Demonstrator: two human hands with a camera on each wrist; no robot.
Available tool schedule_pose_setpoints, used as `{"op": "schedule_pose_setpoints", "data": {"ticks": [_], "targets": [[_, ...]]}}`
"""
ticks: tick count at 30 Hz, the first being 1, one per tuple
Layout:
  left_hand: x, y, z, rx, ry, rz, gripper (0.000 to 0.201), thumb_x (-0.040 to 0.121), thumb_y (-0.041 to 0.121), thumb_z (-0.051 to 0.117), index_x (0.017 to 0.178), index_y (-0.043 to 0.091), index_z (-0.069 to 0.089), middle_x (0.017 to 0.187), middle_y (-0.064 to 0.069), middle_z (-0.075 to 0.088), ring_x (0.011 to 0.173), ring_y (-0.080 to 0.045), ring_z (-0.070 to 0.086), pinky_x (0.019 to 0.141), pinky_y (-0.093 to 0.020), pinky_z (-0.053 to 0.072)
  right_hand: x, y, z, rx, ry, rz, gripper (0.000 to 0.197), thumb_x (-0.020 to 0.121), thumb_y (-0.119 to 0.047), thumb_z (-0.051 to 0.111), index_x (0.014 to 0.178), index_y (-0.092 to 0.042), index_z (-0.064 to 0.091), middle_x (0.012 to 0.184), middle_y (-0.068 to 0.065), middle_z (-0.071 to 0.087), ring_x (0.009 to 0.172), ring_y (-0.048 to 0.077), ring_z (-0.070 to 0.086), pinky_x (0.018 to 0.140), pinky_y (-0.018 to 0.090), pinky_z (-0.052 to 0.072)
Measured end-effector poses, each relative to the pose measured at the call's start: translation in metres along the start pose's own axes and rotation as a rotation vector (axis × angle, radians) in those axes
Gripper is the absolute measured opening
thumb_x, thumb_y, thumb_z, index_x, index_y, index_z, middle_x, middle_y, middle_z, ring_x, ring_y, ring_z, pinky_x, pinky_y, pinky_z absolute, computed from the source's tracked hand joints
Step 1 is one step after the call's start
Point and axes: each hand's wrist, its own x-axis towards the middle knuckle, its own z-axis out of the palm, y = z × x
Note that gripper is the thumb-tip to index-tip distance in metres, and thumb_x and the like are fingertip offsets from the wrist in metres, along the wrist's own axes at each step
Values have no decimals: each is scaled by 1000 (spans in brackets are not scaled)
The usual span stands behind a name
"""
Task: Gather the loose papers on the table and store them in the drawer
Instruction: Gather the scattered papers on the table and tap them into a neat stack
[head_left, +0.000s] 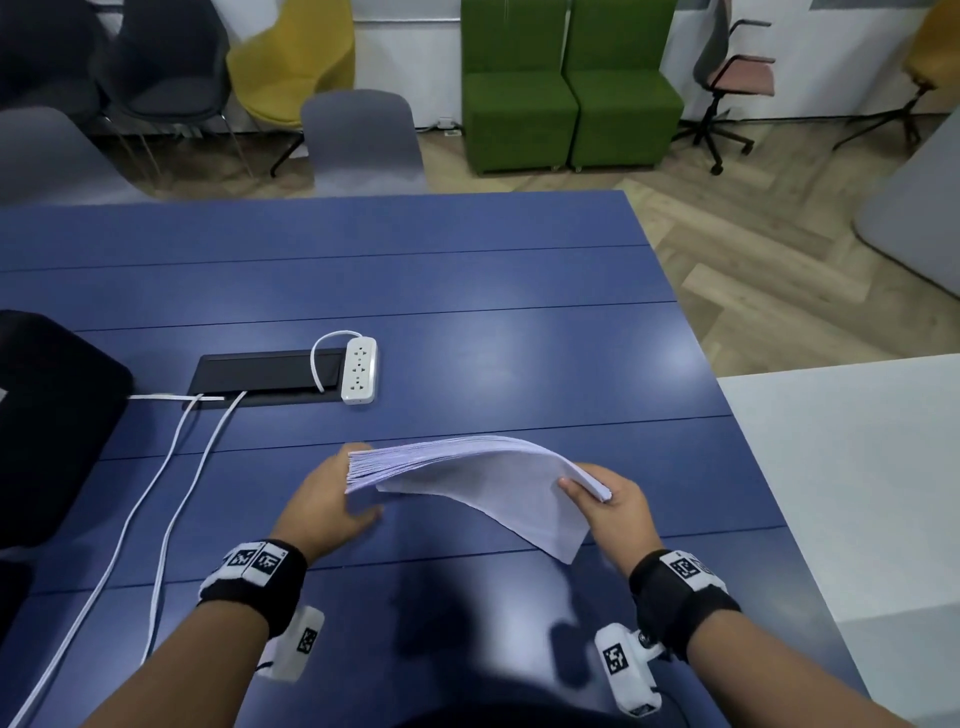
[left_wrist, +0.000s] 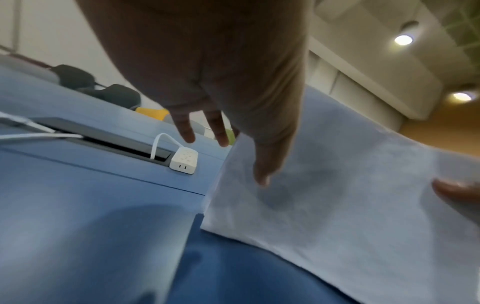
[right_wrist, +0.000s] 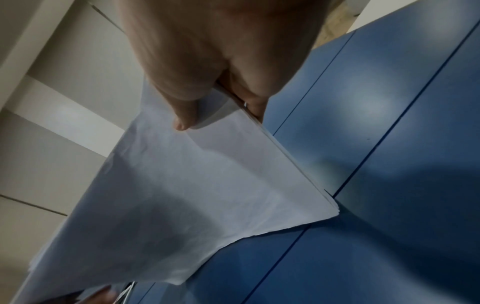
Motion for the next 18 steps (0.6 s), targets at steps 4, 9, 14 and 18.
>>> {"op": "schedule_pose_setpoints", "data": {"ticks": [4,9,14,18], "targets": [[2,0,0,-82,64,-67,34,87,14,85,94,41,67,93,18,76,85,-7,71,75,-25,54,-4,2,-7,-20,-3,31,7,93,-17,80,97,-22,82,96,-9,81,93,8,75,84,23,55],[0,2,-2,-55,-87,-4,25,84,43,68,103,59,72,106,14,72,98,2,68,91,-23,53,-11,18,-10,21,-111,145,42,81,-13,91,118,-27,76,112,-16,79,105,-1,73,90,17,56],[0,16,0,-11,-57,-61,10,92,59,59,86,55,67,97,20,64,81,-2,64,71,-32,49,-8,22,5,-261,-47,114,11,91,-28,81,82,-28,75,73,-16,75,68,1,67,72,26,54],[-7,21,-2,-138,131,-122,18,95,38,78,86,30,66,89,16,69,76,-7,65,70,-38,52,-16,13,4,-283,-54,-246,44,94,8,66,119,-27,78,113,-28,76,109,-7,70,98,13,51]]}}
